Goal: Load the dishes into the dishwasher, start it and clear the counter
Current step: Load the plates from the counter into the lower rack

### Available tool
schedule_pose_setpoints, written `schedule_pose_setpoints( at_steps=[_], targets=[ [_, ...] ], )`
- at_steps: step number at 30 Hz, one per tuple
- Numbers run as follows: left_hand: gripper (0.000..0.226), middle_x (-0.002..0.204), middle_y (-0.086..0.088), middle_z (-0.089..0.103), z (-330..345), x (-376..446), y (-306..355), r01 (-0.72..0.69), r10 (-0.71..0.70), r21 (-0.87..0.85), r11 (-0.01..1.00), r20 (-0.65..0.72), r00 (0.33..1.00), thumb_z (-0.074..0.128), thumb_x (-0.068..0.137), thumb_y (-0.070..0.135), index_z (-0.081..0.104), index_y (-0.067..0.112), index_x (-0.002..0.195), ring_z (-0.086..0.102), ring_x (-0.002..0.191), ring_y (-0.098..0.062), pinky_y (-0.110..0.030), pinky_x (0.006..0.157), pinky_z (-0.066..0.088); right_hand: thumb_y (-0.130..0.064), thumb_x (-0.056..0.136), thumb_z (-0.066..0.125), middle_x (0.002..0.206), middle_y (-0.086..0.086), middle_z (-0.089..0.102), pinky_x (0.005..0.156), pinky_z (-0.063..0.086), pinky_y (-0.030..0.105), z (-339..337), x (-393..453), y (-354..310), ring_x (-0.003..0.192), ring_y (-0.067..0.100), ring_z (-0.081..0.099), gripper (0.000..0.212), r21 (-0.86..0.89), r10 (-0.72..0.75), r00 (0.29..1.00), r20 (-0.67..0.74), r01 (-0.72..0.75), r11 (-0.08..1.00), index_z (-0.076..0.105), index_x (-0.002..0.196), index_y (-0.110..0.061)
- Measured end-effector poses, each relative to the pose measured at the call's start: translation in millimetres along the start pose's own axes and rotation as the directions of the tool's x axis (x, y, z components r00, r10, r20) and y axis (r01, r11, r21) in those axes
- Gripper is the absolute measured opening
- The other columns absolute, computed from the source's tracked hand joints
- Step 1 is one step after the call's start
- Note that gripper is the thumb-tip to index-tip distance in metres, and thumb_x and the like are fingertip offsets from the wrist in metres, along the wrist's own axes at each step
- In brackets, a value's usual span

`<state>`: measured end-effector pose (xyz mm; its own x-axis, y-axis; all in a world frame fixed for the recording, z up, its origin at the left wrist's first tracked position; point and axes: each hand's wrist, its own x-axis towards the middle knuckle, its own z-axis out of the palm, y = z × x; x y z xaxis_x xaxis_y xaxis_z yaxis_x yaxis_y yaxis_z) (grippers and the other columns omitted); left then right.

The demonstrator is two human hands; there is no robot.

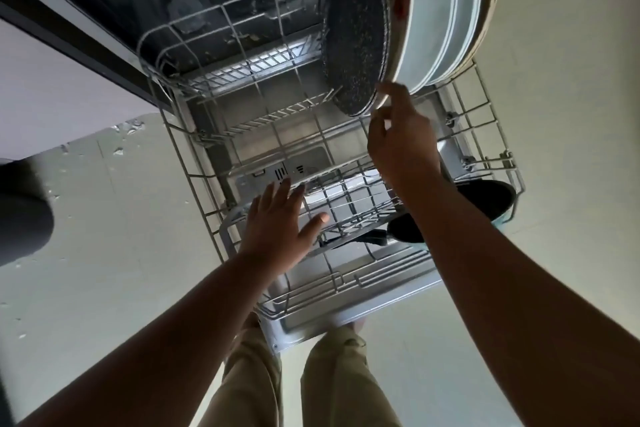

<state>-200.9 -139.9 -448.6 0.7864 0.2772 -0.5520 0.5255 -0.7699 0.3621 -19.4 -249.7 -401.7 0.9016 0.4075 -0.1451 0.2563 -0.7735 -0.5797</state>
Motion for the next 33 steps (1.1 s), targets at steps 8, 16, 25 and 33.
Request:
schedule_pose_setpoints(
  at_steps=[8,16,25,33],
  targets=[
    [0.107,0.161,-0.011,-0.008,58.3,-54.0,7.1,-0.323,0.301,0.232,0.918,0.125,0.945,0.038,0.078,0.083,-0.003,0.020,0.154,-0.005,0.148,-0.036,-0.052,0.116,-0.009,-0.020,0.091,0.060,0.150,0.013,0.041,0.120,0.013,0.052,19.8,-123.0,61.7,0.145,0.032,0.026,0.049,-0.102,0.172,0.964,-0.202,-0.196,0.975,0.048,0.138,-0.010],
    [0.106,0.153,-0.020,0.032,80.0,-64.0,-19.2,-0.284,0.282,0.394,0.874,0.062,0.957,0.082,0.062,0.050,0.037,0.007,0.148,0.035,0.139,-0.039,-0.058,0.111,0.021,-0.072,0.082,0.049,0.163,0.004,0.003,0.119,0.006,0.031,17.5,-166.3,85.7,0.149,0.012,0.004,0.101,0.615,0.656,0.701,-0.280,-0.394,0.683,0.008,0.155,-0.015],
    [0.106,0.157,-0.020,0.023,88.0,-63.8,-35.9,-0.334,0.382,0.418,0.845,-0.032,0.924,0.074,0.070,0.054,0.024,0.009,0.152,0.026,0.143,-0.040,-0.060,0.112,0.027,-0.062,0.098,0.025,0.088,0.001,0.070,0.091,0.046,0.039,53.6,-163.1,95.7,0.083,0.023,0.063,0.056,0.836,0.694,0.474,0.542,-0.390,-0.386,0.062,0.109,-0.021],
    [0.095,0.159,-0.017,0.021,90.9,-58.1,-34.1,-0.348,0.451,0.413,0.842,-0.184,0.873,0.074,0.070,0.022,0.027,0.013,0.152,0.018,0.146,-0.036,-0.057,0.116,0.013,-0.049,0.100,0.037,0.063,-0.005,0.060,0.078,0.044,0.036,60.6,-144.6,86.9,0.067,0.019,0.053,0.041,0.839,0.672,0.508,0.540,-0.394,-0.376,0.062,0.083,-0.022]
  ],
)
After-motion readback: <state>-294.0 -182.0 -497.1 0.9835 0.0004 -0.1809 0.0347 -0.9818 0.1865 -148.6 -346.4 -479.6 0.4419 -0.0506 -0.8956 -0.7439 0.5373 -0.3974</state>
